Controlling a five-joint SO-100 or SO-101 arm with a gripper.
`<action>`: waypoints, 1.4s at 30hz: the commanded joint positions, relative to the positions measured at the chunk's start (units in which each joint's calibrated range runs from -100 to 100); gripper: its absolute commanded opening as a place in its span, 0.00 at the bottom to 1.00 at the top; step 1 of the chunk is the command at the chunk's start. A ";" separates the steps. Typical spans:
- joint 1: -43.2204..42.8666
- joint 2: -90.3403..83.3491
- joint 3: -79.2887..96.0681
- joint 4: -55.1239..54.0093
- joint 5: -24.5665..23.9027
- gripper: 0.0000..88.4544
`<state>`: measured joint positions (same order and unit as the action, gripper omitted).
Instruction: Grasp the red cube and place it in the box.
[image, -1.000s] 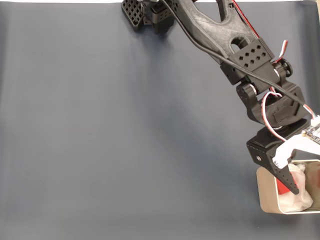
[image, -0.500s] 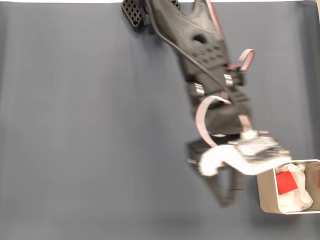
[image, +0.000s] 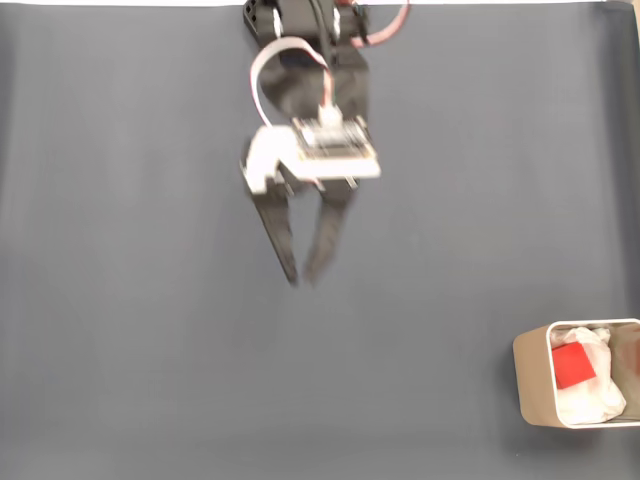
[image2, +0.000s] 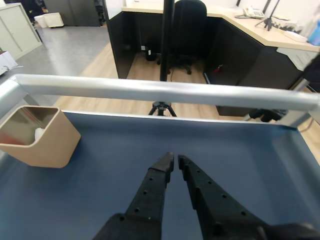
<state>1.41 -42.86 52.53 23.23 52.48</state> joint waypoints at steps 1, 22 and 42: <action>0.44 -21.09 17.27 1.36 -0.93 0.00; 0.72 -56.97 47.19 44.56 0.68 0.00; -0.42 -57.06 47.29 52.67 -3.27 0.00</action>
<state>1.41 -100.00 99.37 74.86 49.79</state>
